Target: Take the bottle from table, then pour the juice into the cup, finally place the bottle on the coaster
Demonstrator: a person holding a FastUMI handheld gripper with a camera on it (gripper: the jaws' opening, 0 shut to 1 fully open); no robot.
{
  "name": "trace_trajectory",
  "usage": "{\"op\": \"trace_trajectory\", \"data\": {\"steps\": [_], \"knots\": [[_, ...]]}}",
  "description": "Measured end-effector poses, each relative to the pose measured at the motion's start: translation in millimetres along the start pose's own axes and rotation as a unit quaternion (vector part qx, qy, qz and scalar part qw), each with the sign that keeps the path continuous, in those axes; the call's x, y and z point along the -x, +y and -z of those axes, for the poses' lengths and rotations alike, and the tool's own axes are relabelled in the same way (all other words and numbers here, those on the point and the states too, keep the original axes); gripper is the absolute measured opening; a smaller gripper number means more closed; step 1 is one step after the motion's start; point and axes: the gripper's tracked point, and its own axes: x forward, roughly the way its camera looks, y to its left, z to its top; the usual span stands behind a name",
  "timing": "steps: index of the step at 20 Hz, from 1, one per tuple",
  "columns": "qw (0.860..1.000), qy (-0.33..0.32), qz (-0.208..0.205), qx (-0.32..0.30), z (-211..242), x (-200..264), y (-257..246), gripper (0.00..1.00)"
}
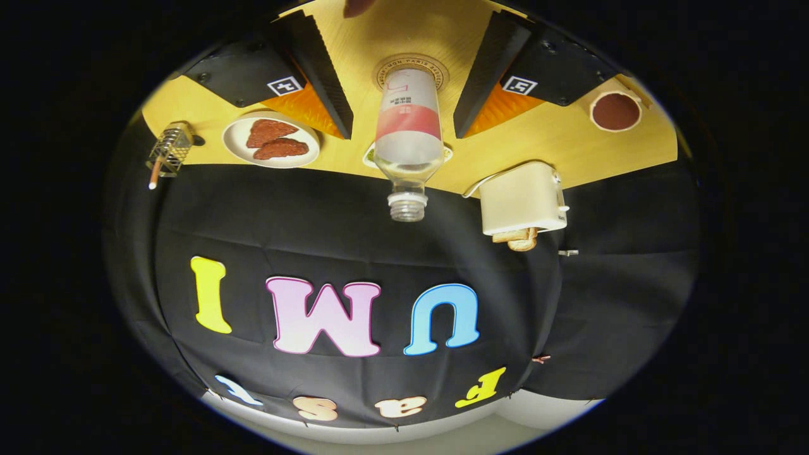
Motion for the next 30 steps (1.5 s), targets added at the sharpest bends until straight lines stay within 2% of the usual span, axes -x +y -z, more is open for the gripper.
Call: {"op": "trace_trajectory", "data": {"steps": [5,10,18,25,30], "knots": [[1.000,-0.010,0.029,-0.001,-41,56,4,0.98],[0.997,-0.015,0.079,0.002,-77,106,-7,0.98],[0.986,-0.031,0.154,0.051,-135,166,-45,0.98],[0.982,-0.044,0.160,0.085,-172,208,-49,0.98],[0.982,-0.064,0.158,0.078,-194,232,-51,0.97]]}}
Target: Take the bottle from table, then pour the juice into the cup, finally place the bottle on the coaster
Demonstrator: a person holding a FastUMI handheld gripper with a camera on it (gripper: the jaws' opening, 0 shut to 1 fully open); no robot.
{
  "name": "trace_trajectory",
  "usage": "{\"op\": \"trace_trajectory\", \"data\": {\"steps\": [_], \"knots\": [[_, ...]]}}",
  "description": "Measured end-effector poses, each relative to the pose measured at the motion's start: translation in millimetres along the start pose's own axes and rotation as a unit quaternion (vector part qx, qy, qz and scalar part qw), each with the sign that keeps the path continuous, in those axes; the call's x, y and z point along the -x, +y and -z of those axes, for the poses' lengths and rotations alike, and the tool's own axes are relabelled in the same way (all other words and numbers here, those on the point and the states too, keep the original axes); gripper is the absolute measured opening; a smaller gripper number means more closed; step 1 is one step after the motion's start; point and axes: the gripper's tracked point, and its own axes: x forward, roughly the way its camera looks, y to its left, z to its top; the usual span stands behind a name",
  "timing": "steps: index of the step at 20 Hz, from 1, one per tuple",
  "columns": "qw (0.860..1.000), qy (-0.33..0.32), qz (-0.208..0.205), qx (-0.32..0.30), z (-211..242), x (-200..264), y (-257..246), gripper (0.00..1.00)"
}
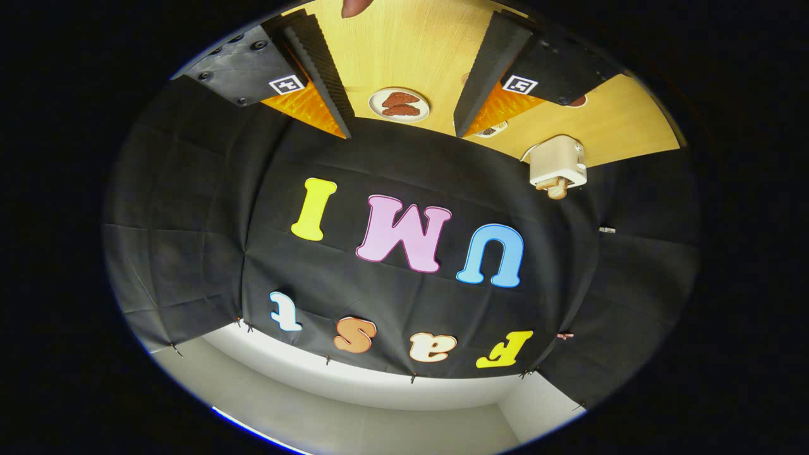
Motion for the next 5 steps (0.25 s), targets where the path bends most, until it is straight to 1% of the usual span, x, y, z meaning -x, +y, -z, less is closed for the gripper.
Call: {"op": "trace_trajectory", "data": {"steps": [3,5], "knots": [[1.000,-0.010,0.010,0.014,1,6,-14,0.97],[1.000,-0.005,0.006,0.006,7,9,-15,0.97]]}}
